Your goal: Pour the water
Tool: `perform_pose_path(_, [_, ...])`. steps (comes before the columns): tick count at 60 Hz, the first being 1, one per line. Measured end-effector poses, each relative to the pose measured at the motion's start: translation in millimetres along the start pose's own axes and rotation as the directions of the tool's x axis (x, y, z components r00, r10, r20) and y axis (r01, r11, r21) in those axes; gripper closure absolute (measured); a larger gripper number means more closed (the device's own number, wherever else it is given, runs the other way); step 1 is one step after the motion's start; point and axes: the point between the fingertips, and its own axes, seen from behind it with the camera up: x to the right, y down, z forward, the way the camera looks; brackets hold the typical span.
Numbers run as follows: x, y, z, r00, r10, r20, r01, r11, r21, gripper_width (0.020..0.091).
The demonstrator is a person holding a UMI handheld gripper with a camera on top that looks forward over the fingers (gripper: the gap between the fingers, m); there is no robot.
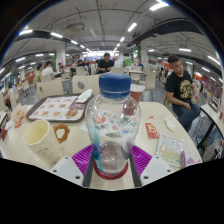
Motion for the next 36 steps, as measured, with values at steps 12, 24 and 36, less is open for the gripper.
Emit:
perform_pose_path(12, [1,18,-40,0.997,0.014,-0.077,-0.024,0.991,-0.134,0.0252])
perform_pose_path(24, [-25,15,-129,0.990,0.009,-0.140,-0.038,0.977,-0.209,0.0253])
perform_pose_path(36, [-64,8,-202,0.988,-0.060,-0.146,0.020,0.965,-0.263,0.0254])
